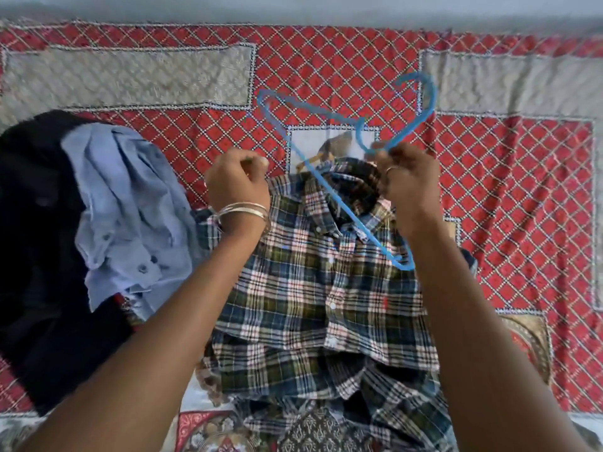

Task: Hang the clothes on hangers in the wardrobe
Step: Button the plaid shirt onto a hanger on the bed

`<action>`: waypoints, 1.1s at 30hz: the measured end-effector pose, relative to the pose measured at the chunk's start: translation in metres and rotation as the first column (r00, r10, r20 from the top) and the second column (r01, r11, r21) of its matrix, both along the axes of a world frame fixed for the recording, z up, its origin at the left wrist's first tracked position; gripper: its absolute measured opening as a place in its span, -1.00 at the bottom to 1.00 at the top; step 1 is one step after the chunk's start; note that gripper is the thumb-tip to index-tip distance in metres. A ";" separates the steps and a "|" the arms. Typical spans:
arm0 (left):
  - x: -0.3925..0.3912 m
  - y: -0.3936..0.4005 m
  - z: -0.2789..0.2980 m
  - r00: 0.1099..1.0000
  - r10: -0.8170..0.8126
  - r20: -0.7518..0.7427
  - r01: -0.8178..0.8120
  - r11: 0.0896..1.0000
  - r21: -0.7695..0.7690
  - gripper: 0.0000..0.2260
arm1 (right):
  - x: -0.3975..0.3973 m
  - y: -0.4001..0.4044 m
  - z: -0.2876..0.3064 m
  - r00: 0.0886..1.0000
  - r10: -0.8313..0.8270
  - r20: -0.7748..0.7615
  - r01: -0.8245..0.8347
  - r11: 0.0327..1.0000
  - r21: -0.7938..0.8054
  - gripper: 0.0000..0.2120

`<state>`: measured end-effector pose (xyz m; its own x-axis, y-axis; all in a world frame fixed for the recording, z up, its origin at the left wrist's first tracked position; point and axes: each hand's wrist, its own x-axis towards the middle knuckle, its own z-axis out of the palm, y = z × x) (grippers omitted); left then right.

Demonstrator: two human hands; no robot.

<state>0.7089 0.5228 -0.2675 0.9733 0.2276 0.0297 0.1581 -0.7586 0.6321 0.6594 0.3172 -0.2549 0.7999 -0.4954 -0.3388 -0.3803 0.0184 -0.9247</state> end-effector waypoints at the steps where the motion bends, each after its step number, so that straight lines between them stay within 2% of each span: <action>1: 0.004 0.005 -0.006 0.999 0.019 -0.047 -0.018 1.000 0.025 -0.83 | 0.016 0.003 0.000 0.997 -0.082 0.000 0.082 0.994 0.072 -0.85; 4: 0.007 -0.002 -0.028 0.952 -0.083 -0.294 0.070 0.996 -0.053 -0.76 | 0.048 -0.004 0.001 0.963 -0.268 0.025 0.258 0.947 0.189 -0.83; 7: 0.011 -0.021 -0.039 0.812 -0.250 -0.528 0.203 0.968 -0.145 -0.61 | 0.071 -0.008 -0.004 0.916 -0.398 0.061 0.358 0.874 0.328 -0.81; 10: 0.011 -0.044 -0.044 0.742 -0.257 -0.619 0.322 0.947 -0.007 -0.40 | 0.085 -0.007 -0.011 0.889 -0.451 0.079 0.389 0.834 0.392 -0.81; 12: 0.015 -0.051 -0.049 0.729 -0.214 -0.650 0.354 0.931 0.090 -0.42 | 0.087 -0.003 -0.024 0.908 -0.407 0.096 0.340 0.852 0.398 -0.82; 14: 0.023 -0.051 -0.054 0.791 -0.190 -0.582 0.332 0.932 0.147 -0.62 | 0.082 -0.003 -0.037 0.955 -0.290 0.054 0.257 0.908 0.331 -0.81; 16: 0.032 -0.047 -0.059 0.877 -0.182 -0.445 0.250 0.963 0.097 -0.74 | 0.072 -0.009 -0.044 0.993 -0.118 0.020 0.110 0.964 0.241 -0.80; 19: 0.048 -0.023 -0.062 0.944 -0.121 -0.307 0.062 0.979 -0.196 -0.74 | 0.061 -0.016 -0.046 0.984 0.179 0.009 -0.178 0.975 0.132 -0.76; 22: 0.060 0.009 -0.070 0.969 -0.041 -0.242 -0.059 0.918 -0.392 -0.66 | 0.048 -0.022 -0.054 0.946 0.316 0.070 -0.321 0.944 0.077 -0.75; 25: 0.060 0.021 -0.061 0.943 -0.106 -0.316 -0.061 0.878 -0.476 -0.90 | 0.033 -0.032 -0.057 0.948 0.287 0.139 -0.304 0.946 0.113 -0.77; 29: 0.057 0.017 -0.048 0.914 -0.171 -0.367 -0.093 0.793 -0.602 -0.84 | 0.029 -0.024 -0.048 0.957 0.144 0.251 -0.229 0.908 0.351 -0.69; 33: 0.060 0.009 -0.042 0.931 -0.201 -0.304 -0.023 0.799 -0.601 -0.89 | 0.041 0.002 -0.044 0.944 0.147 0.296 -0.269 0.862 0.429 -0.72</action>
<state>0.7684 0.5314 -0.3098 0.9118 0.0027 -0.4107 0.3949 -0.2803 0.8749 0.7001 0.3192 -0.2993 0.9532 -0.1454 -0.2653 -0.1865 0.4079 -0.8938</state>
